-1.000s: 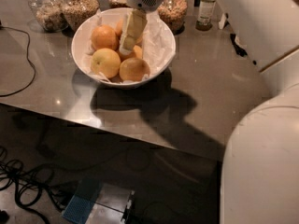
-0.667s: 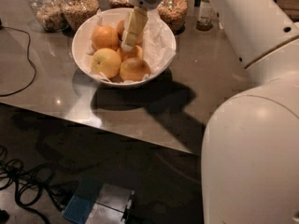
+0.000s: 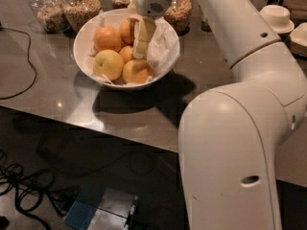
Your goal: Pick orange from white bowl
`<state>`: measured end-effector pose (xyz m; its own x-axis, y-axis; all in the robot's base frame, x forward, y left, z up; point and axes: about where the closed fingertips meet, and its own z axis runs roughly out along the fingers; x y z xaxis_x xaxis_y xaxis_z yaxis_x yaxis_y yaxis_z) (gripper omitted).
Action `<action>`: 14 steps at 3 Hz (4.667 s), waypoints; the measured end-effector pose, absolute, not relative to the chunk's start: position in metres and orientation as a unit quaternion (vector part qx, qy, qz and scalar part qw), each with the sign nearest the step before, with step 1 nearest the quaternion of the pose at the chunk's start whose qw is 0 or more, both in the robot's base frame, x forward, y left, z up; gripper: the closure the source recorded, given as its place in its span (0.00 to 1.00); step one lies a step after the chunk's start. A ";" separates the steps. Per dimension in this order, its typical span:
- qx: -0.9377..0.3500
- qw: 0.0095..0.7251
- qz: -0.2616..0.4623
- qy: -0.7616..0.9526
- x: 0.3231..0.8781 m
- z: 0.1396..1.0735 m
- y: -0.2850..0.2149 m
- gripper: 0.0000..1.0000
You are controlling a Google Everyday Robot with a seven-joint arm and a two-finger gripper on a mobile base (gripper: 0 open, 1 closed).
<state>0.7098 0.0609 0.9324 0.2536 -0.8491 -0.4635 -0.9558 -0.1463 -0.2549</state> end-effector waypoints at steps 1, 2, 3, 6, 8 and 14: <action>-0.749 0.236 0.097 0.612 0.723 0.917 0.053 0.00; -0.750 0.235 0.075 0.613 0.741 0.913 0.052 0.00; -0.761 0.235 0.054 0.603 0.752 0.913 0.056 0.00; -0.749 0.253 0.042 0.611 0.759 0.903 0.056 0.00; -0.732 0.275 0.036 0.623 0.760 0.895 0.052 0.29; -0.620 0.406 -0.007 0.671 0.718 0.949 0.029 1.00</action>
Offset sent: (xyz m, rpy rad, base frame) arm 0.0591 -0.0264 -0.0050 -0.1334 -0.0136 -0.0257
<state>0.7183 0.0287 0.9488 0.0990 -0.8382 -0.5364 -0.8265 0.2309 -0.5135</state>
